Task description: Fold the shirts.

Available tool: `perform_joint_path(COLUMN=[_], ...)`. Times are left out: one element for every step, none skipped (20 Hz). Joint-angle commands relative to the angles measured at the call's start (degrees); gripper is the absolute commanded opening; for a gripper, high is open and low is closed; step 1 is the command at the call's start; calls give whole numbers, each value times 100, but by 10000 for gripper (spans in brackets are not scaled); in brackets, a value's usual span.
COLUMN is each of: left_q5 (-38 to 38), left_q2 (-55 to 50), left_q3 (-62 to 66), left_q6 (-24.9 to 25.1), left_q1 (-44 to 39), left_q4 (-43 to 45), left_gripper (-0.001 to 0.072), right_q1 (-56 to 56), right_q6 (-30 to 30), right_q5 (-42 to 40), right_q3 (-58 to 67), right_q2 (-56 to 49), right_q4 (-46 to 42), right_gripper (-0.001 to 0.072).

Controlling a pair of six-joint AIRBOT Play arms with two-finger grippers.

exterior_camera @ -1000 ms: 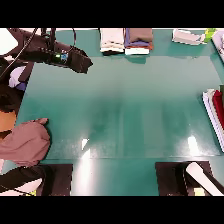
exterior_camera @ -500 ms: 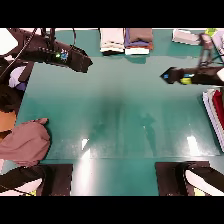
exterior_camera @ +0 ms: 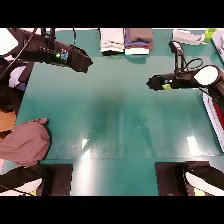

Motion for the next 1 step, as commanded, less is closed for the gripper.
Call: perform_joint_path(left_q5=[2], left_q2=[0], left_q3=[0], left_q6=[-2], left_q1=[-2], left_q4=[-2], left_gripper=[26], right_q1=[7], right_q6=[2], right_q5=[31], right_q3=[0], right_q2=[-17], right_q4=[11], right_gripper=[21])
